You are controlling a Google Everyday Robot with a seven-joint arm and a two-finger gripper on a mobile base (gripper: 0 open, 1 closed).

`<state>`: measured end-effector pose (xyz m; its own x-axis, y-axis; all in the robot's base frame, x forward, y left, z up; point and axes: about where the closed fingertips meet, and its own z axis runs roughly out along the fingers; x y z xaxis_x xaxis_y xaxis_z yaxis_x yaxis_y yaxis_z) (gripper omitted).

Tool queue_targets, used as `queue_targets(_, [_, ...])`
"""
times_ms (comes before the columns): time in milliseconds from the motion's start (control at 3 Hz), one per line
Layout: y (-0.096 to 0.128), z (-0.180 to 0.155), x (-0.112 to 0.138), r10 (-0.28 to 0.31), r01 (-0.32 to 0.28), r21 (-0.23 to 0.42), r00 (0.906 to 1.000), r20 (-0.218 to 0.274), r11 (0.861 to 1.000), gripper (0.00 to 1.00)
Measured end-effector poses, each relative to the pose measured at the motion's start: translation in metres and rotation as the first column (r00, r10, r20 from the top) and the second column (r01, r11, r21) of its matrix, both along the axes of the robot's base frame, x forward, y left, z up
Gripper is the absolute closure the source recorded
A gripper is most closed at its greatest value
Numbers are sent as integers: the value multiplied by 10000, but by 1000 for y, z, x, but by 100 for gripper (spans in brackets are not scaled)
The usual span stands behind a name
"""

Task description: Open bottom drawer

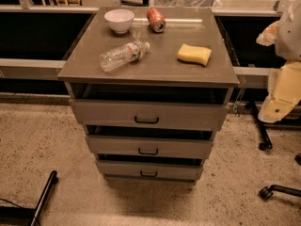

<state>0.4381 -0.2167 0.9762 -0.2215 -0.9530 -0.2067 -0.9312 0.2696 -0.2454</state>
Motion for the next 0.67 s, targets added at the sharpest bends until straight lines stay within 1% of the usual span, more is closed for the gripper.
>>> queue_targets(333, [0, 0, 0, 5, -5, 0, 10000, -2, 10000, 0])
queue_targets(667, [7, -8, 1, 517, -517, -2, 9984, -249, 9987, 0])
